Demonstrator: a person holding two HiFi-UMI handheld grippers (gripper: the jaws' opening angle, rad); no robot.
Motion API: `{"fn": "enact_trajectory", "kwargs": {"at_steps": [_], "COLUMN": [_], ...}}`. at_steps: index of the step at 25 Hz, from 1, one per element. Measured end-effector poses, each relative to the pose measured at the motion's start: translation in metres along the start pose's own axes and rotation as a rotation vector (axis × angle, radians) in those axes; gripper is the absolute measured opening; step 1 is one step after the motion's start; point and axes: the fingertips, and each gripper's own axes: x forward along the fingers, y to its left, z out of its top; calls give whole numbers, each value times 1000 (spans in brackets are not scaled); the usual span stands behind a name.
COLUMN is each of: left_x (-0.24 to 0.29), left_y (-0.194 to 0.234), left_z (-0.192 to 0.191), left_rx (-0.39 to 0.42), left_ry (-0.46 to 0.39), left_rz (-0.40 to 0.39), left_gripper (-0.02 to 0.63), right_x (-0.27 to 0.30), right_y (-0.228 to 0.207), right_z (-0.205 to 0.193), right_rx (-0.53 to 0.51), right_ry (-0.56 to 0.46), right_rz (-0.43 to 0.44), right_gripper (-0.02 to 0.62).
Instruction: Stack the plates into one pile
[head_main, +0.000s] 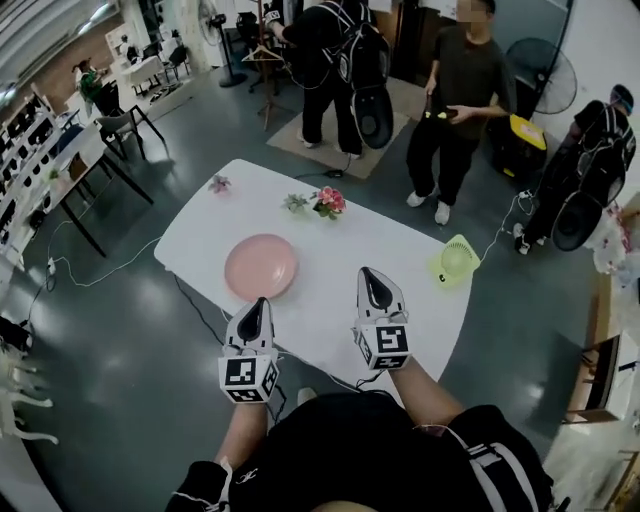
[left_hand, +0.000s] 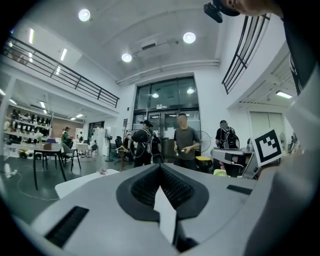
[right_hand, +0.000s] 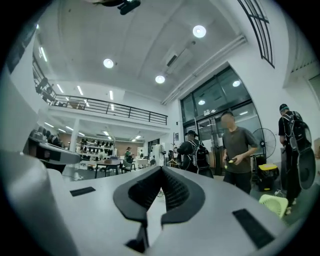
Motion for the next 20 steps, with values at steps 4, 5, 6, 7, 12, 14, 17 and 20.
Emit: {"fn": "enact_trajectory", "kwargs": {"at_steps": [4, 5, 6, 7, 12, 14, 17, 20], "left_x": [14, 16, 18, 19, 24, 26, 30, 32], "left_y": [-29, -34, -39, -44, -56, -59, -62, -64], "left_z": [-2, -3, -4, -5, -7, -8, -10, -10], "left_rx": [2, 3, 4, 5, 8, 5, 7, 12], "left_ry": [7, 9, 12, 15, 23, 29, 33, 34], "left_rz": [-78, -90, -99, -107, -128, -131, -140, -147], "left_gripper": [11, 11, 11, 11, 12, 11, 11, 12], "right_x": [-22, -26, -30, -33, -43, -44, -45, -45], "right_y": [-23, -27, -31, -34, -43, -45, -47, -49], "right_z": [-4, -5, -5, -6, -6, -7, -10, -12], "right_rx": [-15, -15, -12, -7, -7, 2, 8, 2], "right_ry": [17, 17, 17, 17, 19, 20, 20, 23], "right_rz": [-54, -61, -68, -75, -89, -91, -90, -90], "right_gripper": [14, 14, 12, 12, 12, 12, 12, 12]}}
